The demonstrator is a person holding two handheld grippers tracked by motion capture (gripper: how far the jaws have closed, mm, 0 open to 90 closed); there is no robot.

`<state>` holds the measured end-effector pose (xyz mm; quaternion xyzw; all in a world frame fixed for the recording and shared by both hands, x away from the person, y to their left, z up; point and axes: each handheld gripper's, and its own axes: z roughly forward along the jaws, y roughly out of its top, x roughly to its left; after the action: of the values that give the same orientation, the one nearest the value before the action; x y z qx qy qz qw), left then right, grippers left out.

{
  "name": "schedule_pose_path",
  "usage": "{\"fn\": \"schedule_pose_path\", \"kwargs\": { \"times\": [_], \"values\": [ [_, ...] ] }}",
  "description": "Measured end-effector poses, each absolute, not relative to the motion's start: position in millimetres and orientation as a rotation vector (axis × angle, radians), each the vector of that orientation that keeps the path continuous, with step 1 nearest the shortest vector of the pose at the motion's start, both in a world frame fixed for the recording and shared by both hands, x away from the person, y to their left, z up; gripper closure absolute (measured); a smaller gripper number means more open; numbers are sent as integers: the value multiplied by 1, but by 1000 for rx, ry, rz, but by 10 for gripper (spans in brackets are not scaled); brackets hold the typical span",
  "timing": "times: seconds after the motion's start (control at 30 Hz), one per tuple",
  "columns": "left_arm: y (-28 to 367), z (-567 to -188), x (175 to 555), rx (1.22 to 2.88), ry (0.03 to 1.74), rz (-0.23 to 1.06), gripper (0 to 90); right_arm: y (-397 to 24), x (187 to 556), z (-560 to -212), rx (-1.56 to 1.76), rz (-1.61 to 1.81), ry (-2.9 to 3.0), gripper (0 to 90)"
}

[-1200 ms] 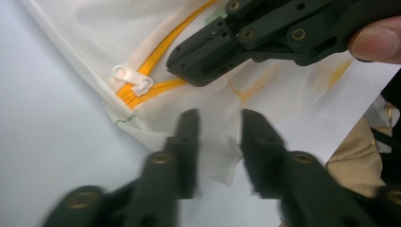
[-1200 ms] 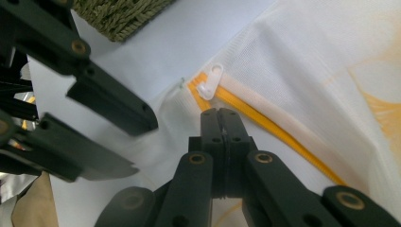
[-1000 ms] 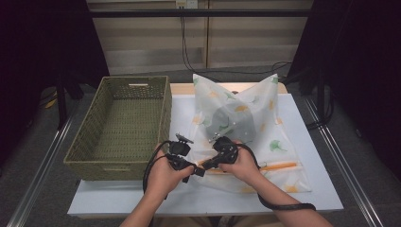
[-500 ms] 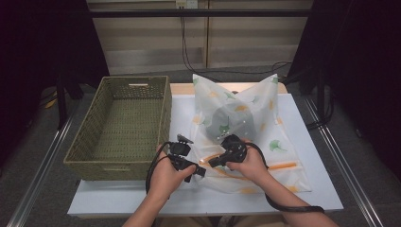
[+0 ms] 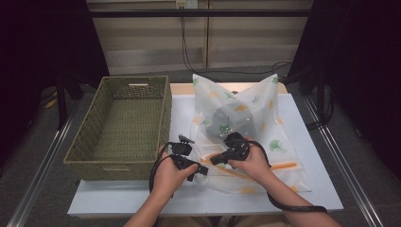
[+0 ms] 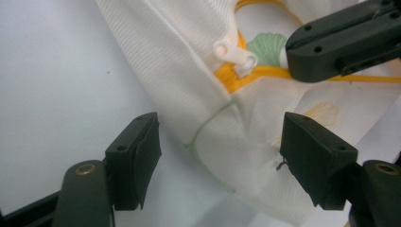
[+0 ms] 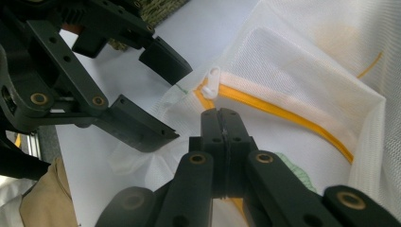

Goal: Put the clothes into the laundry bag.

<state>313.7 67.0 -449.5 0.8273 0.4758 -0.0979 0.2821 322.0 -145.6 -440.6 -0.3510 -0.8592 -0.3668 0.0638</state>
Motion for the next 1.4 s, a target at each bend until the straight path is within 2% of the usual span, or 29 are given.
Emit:
{"fn": "schedule_pose_path", "kwargs": {
  "times": [0.13, 0.27, 0.3, 0.33, 0.43, 0.57, 0.63, 0.67, 0.7, 0.73, 0.83, 1.07, 1.4],
  "values": [
    [65, -454, 315, 2228, 1257, -268, 443, -145, 322, -440, -1067, -1110, -2582, 900],
    [65, -452, 314, 2253, 1241, -270, 789, -144, 322, -440, -1062, -1120, -2573, 900],
    [64, -450, 314, 2254, 1245, -280, 789, -144, 322, -440, -1062, -1120, -2573, 900],
    [64, -446, 313, 2267, 1231, -249, 852, -144, 323, -441, -1076, -1137, -2557, 900],
    [64, -443, 312, 2262, 1230, -243, 870, -143, 324, -441, -1097, -1150, -2523, 900],
    [66, -442, 312, 2261, 1224, -249, 872, -140, 325, -440, -1110, -1151, -2517, 857],
    [66, -442, 312, 2257, 1229, -246, 872, -139, 326, -440, -1111, -1161, -2523, 829],
    [66, -442, 312, 2258, 1230, -247, 871, -138, 327, -439, -1128, -1175, -2514, 780],
    [66, -442, 311, 2254, 1229, -250, 871, -138, 327, -439, -1128, -1175, -2514, 780],
    [66, -441, 311, 2263, 1226, -243, 870, -138, 328, -437, -1162, -1187, -2511, 739],
    [66, -440, 311, 2266, 1223, -234, 869, -137, 331, -436, -1159, -1198, -2512, 708],
    [65, -440, 310, 2266, 1210, -252, 866, -130, 335, -432, -1187, -1186, -2508, 674],
    [65, -439, 310, 2262, 1203, -238, 865, -115, 343, -435, -1199, -1169, -2474, 689]
  ]
}}
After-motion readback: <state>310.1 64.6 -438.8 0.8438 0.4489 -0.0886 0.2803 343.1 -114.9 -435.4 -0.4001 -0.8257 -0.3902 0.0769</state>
